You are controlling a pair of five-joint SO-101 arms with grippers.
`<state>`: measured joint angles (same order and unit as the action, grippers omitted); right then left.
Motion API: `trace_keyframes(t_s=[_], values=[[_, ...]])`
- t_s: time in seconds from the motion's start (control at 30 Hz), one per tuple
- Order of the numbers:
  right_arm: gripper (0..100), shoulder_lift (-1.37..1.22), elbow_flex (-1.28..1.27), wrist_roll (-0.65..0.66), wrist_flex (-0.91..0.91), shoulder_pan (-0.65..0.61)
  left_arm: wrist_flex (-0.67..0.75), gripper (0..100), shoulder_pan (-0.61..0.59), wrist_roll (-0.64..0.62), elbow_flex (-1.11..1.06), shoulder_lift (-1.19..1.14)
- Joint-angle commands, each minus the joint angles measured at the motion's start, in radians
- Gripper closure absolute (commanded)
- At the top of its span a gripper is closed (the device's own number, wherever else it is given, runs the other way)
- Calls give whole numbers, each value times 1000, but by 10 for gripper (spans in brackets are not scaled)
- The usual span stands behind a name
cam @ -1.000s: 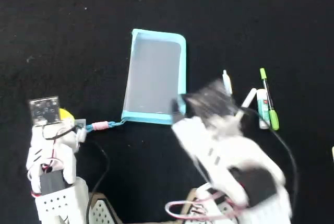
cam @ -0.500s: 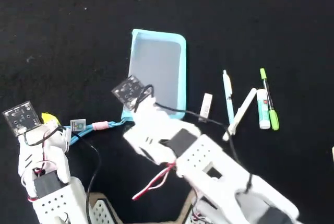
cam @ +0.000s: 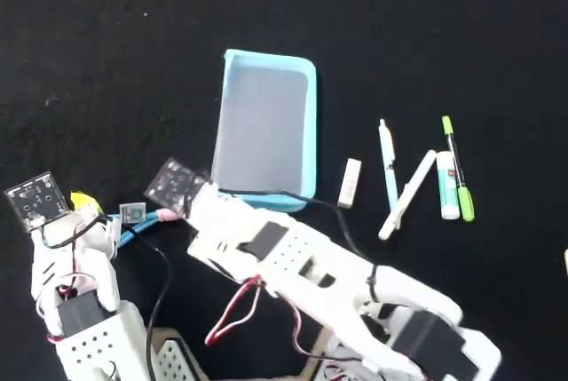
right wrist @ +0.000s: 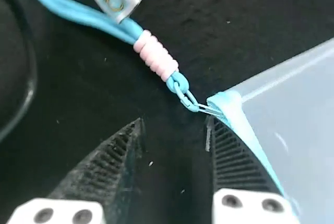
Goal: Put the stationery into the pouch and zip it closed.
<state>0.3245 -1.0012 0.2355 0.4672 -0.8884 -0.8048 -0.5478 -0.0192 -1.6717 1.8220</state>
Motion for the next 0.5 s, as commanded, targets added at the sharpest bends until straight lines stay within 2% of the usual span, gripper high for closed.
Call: trace_keyframes(t_s=[0.0, 0.23, 0.47], values=[[821, -30, 91, 95, -20, -11, 21, 938, -10, -9, -4, 2], [822, -133, 162, 207, -20, -37, 21, 938, -10, -9, -5, 2], [822, -298, 266, 218, -20, -32, 21, 938, -10, -9, -5, 2]])
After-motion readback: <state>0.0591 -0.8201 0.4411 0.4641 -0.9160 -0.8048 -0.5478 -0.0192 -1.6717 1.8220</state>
